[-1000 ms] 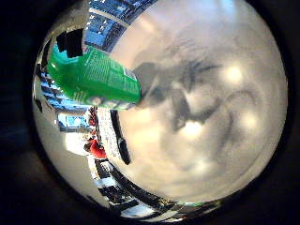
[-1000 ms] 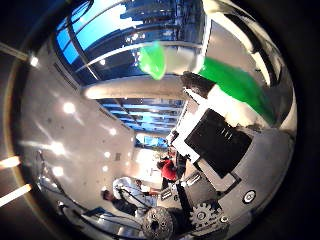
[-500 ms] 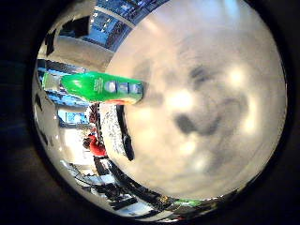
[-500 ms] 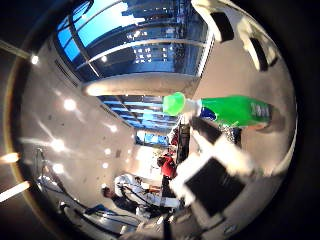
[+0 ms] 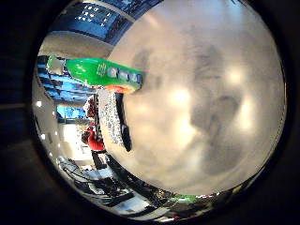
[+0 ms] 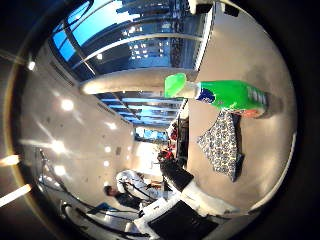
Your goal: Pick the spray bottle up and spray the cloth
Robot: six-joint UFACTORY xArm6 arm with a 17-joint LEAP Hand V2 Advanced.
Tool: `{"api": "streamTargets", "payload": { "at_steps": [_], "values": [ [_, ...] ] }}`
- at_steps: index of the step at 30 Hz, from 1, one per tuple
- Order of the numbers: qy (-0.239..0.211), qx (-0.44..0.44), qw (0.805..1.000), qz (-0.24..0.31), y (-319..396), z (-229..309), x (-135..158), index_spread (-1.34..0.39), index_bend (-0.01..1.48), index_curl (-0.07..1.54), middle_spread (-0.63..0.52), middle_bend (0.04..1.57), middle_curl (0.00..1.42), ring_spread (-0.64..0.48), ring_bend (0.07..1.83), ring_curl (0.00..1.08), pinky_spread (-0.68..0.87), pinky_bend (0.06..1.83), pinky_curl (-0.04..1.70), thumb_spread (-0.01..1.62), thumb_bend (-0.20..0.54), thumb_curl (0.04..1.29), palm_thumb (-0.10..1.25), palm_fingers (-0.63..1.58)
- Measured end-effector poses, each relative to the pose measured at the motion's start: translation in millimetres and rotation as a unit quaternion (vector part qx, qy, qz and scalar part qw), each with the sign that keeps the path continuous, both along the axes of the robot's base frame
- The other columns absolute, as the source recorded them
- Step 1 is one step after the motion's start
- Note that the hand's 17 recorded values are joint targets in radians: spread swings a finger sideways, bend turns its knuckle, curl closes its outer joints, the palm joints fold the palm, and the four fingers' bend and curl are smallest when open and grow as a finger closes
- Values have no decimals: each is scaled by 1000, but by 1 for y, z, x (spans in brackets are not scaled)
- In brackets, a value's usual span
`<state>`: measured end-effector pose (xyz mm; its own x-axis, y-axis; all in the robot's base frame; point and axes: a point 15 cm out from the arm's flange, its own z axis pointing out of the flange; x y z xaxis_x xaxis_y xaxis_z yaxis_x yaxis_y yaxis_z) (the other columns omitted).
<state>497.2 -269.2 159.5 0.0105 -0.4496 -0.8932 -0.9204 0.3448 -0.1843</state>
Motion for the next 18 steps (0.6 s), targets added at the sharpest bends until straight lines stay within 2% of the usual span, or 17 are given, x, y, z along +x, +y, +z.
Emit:
{"api": "streamTargets", "payload": {
  "at_steps": [9, 18],
  "values": [
    [-2, 6, 1000, 15, 22, 3, 13, -287, 135, 238, 75, 175, 296, 92, 288, 259, 351, 440, 364, 907, -31, 303, 529, -57],
    [-8, 24, 1000, 13, 45, 17, 39, -286, 138, 220, 75, 179, 282, 93, 287, 266, 350, 449, 346, 905, -31, 300, 525, -47]
  ]
}}
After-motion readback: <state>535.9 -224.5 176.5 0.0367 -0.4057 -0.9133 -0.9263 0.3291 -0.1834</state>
